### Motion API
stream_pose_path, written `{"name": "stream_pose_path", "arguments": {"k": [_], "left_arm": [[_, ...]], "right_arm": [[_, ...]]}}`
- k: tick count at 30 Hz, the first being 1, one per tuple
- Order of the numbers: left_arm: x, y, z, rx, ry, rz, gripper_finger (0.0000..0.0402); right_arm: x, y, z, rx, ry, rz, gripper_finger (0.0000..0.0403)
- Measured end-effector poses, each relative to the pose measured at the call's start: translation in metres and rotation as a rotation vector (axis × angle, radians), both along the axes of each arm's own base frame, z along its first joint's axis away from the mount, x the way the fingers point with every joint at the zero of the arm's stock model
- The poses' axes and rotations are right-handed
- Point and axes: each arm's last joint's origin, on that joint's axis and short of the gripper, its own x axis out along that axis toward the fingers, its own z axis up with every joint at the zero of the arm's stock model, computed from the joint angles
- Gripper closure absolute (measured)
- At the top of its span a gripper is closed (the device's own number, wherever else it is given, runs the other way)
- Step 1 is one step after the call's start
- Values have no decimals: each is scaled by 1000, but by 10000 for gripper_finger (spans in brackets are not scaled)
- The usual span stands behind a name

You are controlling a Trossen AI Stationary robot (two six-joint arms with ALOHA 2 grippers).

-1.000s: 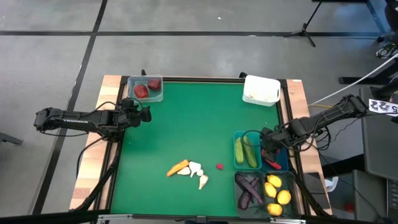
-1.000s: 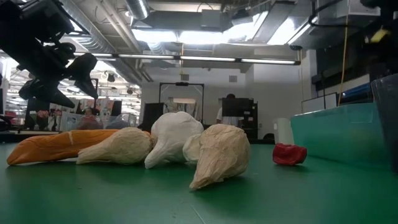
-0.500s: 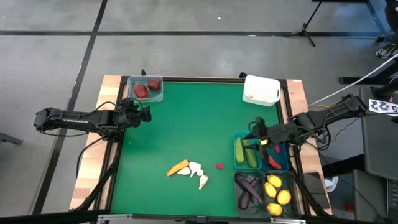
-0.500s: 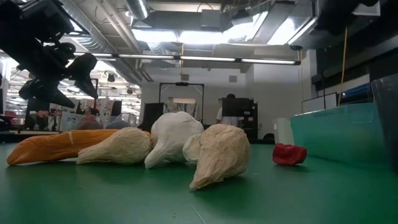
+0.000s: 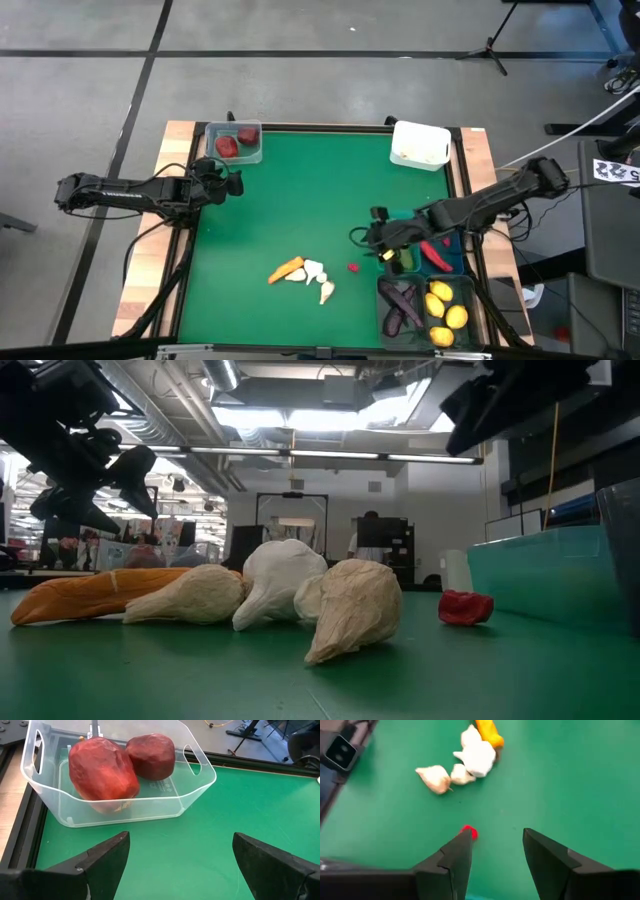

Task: Sort produce into baskets
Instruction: Put the red bell pepper into the blue bin

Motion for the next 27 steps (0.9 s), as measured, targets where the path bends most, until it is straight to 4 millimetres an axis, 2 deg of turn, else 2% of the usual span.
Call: {"name": "stream_pose_path", "arguments": {"k": [5, 10, 15, 27], "left_arm": [[0, 0, 0, 0, 1, 0, 57], [0, 0, 0, 0, 1, 0, 57], [0, 0, 0, 0, 1, -1, 57], [0, 0, 0, 0, 1, -1, 57]], "right_arm": [[19, 1, 6, 18, 28, 6, 204], [37, -5, 10, 78, 81, -85, 138], [52, -2, -1, 105, 197, -135, 86], [83, 7, -46, 105, 381, -299, 75]]}}
